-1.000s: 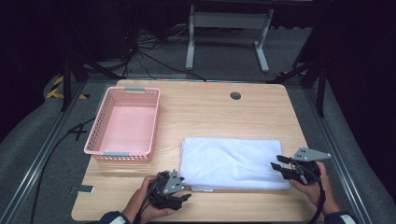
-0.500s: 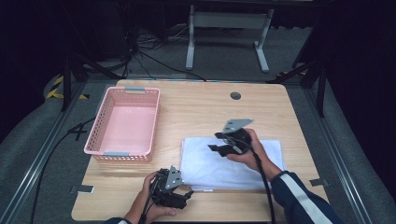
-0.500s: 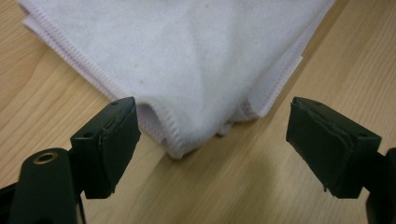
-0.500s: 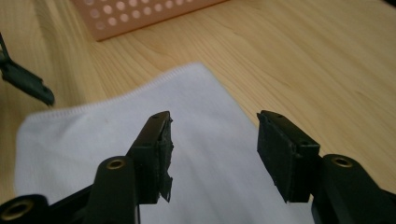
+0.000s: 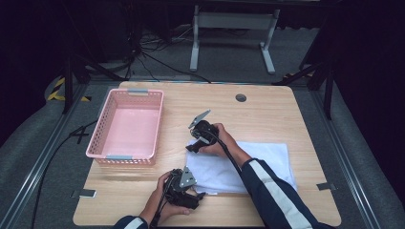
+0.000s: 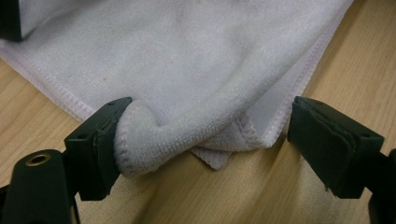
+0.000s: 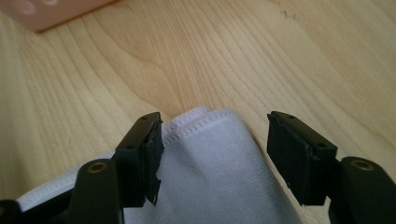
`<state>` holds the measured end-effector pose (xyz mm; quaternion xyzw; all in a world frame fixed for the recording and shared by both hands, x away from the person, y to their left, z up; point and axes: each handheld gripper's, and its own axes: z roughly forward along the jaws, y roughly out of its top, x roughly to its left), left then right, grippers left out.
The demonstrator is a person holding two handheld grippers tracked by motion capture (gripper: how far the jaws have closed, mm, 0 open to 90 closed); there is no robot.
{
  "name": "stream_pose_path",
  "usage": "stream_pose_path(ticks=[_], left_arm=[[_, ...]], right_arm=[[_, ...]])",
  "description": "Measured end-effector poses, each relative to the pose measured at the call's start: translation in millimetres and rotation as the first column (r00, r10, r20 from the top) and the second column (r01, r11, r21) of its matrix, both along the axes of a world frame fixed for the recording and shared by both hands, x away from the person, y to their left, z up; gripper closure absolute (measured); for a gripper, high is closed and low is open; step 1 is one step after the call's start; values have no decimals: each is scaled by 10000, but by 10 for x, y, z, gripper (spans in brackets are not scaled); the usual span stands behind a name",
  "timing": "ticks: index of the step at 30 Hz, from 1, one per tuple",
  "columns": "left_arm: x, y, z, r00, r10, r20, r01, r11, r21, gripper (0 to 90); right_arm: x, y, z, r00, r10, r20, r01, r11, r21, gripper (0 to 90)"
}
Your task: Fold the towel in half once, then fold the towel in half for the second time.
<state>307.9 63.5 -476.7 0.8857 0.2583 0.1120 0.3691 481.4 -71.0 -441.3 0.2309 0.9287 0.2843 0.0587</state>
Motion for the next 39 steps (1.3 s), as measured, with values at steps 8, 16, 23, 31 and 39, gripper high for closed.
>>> stream_pose_path(ticks=[8, 16, 23, 31, 39], left_arm=[[82, 70, 27, 9999, -25, 120, 26, 9999, -124, 415], [142, 62, 65, 9980, -551, 317, 544, 9983, 204, 702], [141, 160, 79, 9976, -577, 374, 564, 9977, 363, 730], [115, 408, 167, 9984, -190, 529, 174, 9994, 312, 734], [127, 528, 310, 9954, 267, 921, -250, 9995, -193, 737]], right_arm=[[4, -1, -51, 9974, 458, -548, -445, 9987, 238, 584], [-49, 73, -13, 9942, 1007, -385, -1014, 9947, -161, 760], [-90, 149, 17, 9925, 1219, -15, -1219, 9921, -304, 772], [-98, 303, 159, 9881, 1496, 347, -1493, 9887, -90, 772], [-126, 314, 408, 9859, 1434, 857, -1482, 9876, 520, 772]])
